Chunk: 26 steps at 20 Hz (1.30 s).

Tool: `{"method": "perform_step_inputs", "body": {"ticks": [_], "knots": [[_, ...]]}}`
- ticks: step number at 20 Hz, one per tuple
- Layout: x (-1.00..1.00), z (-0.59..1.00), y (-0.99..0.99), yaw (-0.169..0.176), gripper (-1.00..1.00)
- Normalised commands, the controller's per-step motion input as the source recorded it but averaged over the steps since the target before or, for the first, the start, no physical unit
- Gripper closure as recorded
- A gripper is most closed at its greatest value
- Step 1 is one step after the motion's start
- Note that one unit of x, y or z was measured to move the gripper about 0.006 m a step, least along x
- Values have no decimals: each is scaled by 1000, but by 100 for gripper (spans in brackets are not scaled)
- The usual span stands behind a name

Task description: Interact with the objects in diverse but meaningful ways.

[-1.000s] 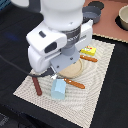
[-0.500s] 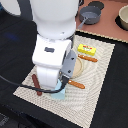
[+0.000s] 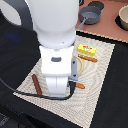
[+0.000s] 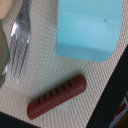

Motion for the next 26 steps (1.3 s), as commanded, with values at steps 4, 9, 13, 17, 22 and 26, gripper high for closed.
{"method": "perform_step_inputs", "body": {"ticks": [4, 9, 13, 17, 22, 26], "knots": [[540, 0, -308, -27, -100], [339, -62, -243, -8, -100], [111, -193, -164, 0, -100], [5, -152, -4, 0, -100], [0, -195, 0, 0, -100], [0, -154, 0, 0, -100]]}}
